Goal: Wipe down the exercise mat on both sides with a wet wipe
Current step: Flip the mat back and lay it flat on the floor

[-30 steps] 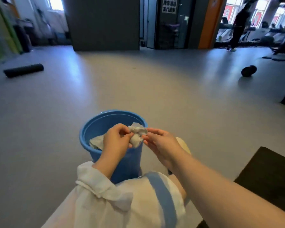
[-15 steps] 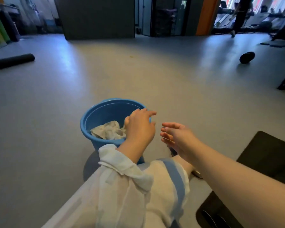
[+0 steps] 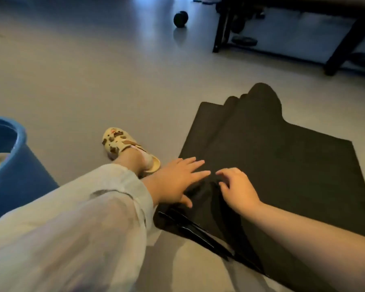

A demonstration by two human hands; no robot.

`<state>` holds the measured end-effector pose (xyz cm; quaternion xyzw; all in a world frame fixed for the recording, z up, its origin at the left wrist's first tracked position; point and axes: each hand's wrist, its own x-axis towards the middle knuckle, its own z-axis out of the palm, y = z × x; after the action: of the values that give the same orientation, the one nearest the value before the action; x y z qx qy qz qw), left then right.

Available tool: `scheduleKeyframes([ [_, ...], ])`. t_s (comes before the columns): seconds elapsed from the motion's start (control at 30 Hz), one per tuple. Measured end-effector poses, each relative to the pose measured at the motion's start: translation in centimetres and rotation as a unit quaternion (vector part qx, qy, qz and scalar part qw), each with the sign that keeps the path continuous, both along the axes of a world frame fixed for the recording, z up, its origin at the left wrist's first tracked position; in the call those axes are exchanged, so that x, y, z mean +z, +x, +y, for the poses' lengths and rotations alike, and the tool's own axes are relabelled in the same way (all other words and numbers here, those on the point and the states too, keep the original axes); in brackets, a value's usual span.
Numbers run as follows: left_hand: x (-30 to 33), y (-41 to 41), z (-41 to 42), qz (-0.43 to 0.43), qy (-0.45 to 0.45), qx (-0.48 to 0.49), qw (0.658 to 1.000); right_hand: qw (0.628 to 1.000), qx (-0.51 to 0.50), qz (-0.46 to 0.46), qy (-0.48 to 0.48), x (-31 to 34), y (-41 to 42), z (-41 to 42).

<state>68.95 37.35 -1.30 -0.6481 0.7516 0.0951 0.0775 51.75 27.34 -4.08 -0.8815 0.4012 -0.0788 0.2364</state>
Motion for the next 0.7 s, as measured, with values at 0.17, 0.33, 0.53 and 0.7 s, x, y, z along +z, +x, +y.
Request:
scheduleKeyframes([
  [0.17,-6.7,-1.6,1.7,-0.085,0.072,-0.103,0.988,0.994,0.056,0.092,-0.034,-5.3,-6.2,3.0],
  [0.33,-10.7,-5.0,2.8,-0.113,0.064,-0.017,0.991,0.960,0.148,0.223,-0.079,-8.5,-7.7,5.8],
  [0.53,-11.9,-5.1,1.6,-0.122,0.066,-0.022,0.990,0.946,0.160,0.263,-0.101,-9.4,-7.4,6.1],
  [0.7,-10.9,-4.2,0.2,-0.120,0.093,-0.055,0.987,0.947,0.180,0.266,-0.018,-8.3,-6.6,5.0],
])
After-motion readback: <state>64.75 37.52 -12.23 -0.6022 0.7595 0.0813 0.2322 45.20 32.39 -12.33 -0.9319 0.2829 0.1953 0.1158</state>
